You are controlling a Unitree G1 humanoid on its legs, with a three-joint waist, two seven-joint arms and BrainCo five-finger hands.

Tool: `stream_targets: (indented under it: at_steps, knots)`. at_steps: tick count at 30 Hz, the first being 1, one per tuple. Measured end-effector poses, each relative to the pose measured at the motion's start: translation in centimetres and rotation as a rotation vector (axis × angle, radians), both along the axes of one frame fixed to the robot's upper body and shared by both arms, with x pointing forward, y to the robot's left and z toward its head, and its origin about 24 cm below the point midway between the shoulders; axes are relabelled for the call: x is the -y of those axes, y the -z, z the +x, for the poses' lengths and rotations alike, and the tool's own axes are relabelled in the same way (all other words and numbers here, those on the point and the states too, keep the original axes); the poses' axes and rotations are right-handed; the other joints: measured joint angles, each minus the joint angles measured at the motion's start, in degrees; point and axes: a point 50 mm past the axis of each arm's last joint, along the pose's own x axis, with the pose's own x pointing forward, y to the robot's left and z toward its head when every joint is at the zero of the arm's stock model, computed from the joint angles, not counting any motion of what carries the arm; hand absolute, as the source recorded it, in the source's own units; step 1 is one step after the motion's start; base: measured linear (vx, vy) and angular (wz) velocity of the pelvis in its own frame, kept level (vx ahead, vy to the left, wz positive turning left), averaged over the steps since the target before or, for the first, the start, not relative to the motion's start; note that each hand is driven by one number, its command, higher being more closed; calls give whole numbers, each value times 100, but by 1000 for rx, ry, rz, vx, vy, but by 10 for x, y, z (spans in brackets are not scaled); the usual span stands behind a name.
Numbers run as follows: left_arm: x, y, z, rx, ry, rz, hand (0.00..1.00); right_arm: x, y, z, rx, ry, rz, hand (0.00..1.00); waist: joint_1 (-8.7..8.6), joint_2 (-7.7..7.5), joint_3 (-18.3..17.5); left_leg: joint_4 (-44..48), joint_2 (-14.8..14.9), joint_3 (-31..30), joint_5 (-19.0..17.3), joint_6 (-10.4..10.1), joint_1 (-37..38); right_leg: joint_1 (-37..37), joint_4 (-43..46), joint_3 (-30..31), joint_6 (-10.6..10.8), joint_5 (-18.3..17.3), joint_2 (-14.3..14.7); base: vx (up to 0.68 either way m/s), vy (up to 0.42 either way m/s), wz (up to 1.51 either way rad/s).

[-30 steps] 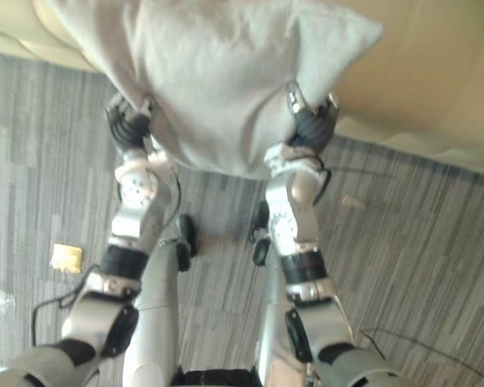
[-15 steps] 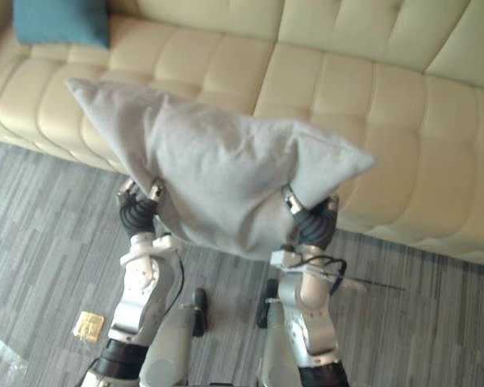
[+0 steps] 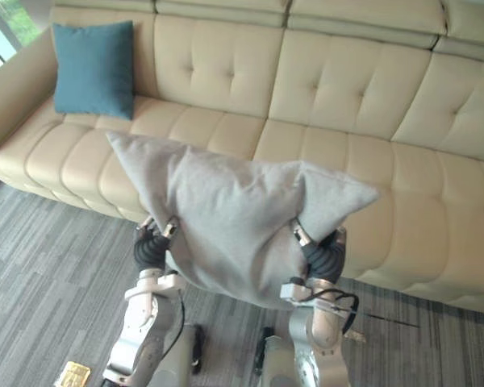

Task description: Pick up cushions and gather them together orderly.

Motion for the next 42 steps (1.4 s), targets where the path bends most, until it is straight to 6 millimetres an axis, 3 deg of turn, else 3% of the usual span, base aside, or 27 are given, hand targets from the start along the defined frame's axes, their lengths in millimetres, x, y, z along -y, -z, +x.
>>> stream_targets:
  at_steps: [2, 5, 8, 10, 11, 13, 15, 16, 17, 18, 19, 21, 23, 24, 26, 28, 30, 31, 33, 34, 36, 40, 42]
  knots:
    - [-5, 6, -5, -27, -6, 20, 100, -2, 10, 4, -50, -7, -5, 100, 83, -12, -165, 51, 18, 198, -80, 139, 80, 91, -198, 437, 220, 117, 181, 187, 197, -76]
    - [-8, 12, -10, -56, -9, 35, 100, -4, 20, 2, -102, -15, -1, 100, 159, -274, -311, 385, -94, 785, -458, 409, 312, -55, 902, 962, 525, -227, 16, 313, 163, -65]
    - [-12, 16, -12, -75, -1, 66, 100, -3, 34, 2, -162, -19, -7, 100, 63, -309, -327, 397, -162, 976, -782, 471, 819, -581, 2416, 945, 849, 106, -136, 285, 60, -42]
    - [-14, 16, -12, -76, 1, 77, 100, -3, 43, 3, -200, -23, -12, 100, -43, -317, -332, 313, -109, 1000, -919, 490, 1144, -835, 3135, 760, 559, 645, -217, 304, -30, -20]
    - [-13, 16, -12, -76, 1, 79, 100, -3, 49, 4, -229, -24, -17, 100, -113, -293, -337, 156, -9, 985, -921, 488, 1328, -915, 3346, 604, 271, 800, -229, 389, -84, -13]
    - [-14, 15, -11, -71, 0, 80, 100, -4, 55, 7, -257, -32, -26, 100, -135, -336, -353, -102, 88, 963, -920, 484, 1574, -984, 3008, 402, 207, 191, -188, 329, -110, -24]
    - [-14, 16, -10, -75, 0, 82, 100, -2, 58, 12, -271, -40, -36, 100, -139, -332, -359, -307, 198, 904, -924, 476, 1782, -1110, 2080, 361, 276, 54, -15, 289, -159, -30]
    - [-13, 18, -8, -79, 4, 88, 100, -1, 59, 15, -276, -47, -50, 100, -171, -306, -343, -364, 272, 858, -928, 468, 1897, -1165, 1138, 470, 296, 215, 169, 327, -221, -7]
    - [-14, 20, -7, -88, 9, 98, 100, 1, 61, 15, -285, -49, -58, 100, -233, -379, -381, -359, 202, 725, -951, 427, 1961, -1007, 60, 635, 319, 773, 259, 348, -237, 17]
    - [-15, 22, -7, -94, 15, 106, 100, 1, 62, 15, -289, -52, -61, 100, -337, -426, -365, -341, 104, 549, -1014, 319, 2081, -857, -458, 754, 125, 1580, 232, 381, -237, 7]
    - [-11, 28, -6, -122, 26, 98, 100, 7, 64, 20, -305, -53, -98, 100, -336, -156, -363, -351, 238, 167, -1084, 234, 2117, -686, -513, 664, -7, 1565, 434, 331, -175, -12]
    - [-7, 29, -4, -117, 64, 106, 100, 14, 63, 19, -304, -30, -103, 100, -344, -110, -373, -465, 115, -258, -807, 227, 2016, -698, -345, 670, -89, 1349, 460, 266, -165, -13]
    - [1, 27, -3, -101, 103, 98, 100, 20, 61, 11, -296, -4, -94, 100, -374, -96, -383, 63, 182, -385, -775, 166, 1864, -662, 27, 473, -129, 902, 469, 190, -166, 41]
    - [3, 25, -2, -93, 110, 87, 100, 23, 59, 7, -290, 6, -84, 100, -406, -65, -366, 491, 229, -361, -760, 140, 1695, -579, 100, 307, -170, 738, 444, 166, -144, 80]
    - [8, 24, -3, -90, 114, 61, 100, 24, 53, -3, -270, 14, -61, 100, -385, 58, -306, 2067, 547, -194, -302, -224, 1097, -124, 95, 27, -286, 429, 564, 184, -156, 69]
    - [6, 21, -7, -76, 106, 47, 100, 23, 45, -5, -235, 12, -51, 100, -212, 91, -332, 2754, 781, 53, -435, -198, 698, 102, 47, -38, -326, 216, 592, 133, -74, 15]
    - [8, 8, -10, -24, 99, 16, 100, 21, 28, -5, -154, 11, -45, 100, -102, 146, -385, 2331, 726, 274, -832, 36, 188, 173, -61, -38, -447, 193, 570, 194, -47, 8]
    - [8, 6, -10, -15, 98, 12, 100, 21, 27, -4, -145, 12, -40, 100, -80, 150, -388, 2034, 676, 280, -873, 72, 132, 244, -148, -35, -453, 197, 563, 201, 46, 5]
    - [9, 5, -10, -9, 97, 6, 100, 20, 27, -2, -144, 13, -38, 100, -43, 118, -393, 892, 289, -72, -818, 52, 147, 541, -360, -26, -416, 193, 455, 210, 103, -2]
    - [9, 4, -10, -5, 96, 5, 100, 20, 26, -1, -139, 12, -38, 100, -24, 117, -409, 535, 220, -141, -716, 9, 178, 559, -353, -2, -361, 208, 427, 201, 143, -26]
    - [7, 2, -10, 10, 94, 15, 100, 18, 26, 3, -136, 8, -38, 100, 11, 171, -493, -251, 229, -159, 293, -122, 377, 646, -354, 191, -131, 194, 512, 237, 179, -46]
    - [7, 2, -10, 14, 108, 33, 100, 17, 28, 2, -147, 10, -29, 100, -45, -139, -717, -564, 19, 130, 355, -24, 621, 786, -648, 427, 64, 301, 286, 218, 140, -22]
    - [9, 2, -11, 12, 121, 40, 100, 18, 28, 2, -147, 11, -30, 100, -62, -168, -734, -709, -57, 132, 364, -10, 789, 953, -798, 432, 120, 322, 215, 155, 110, -2]
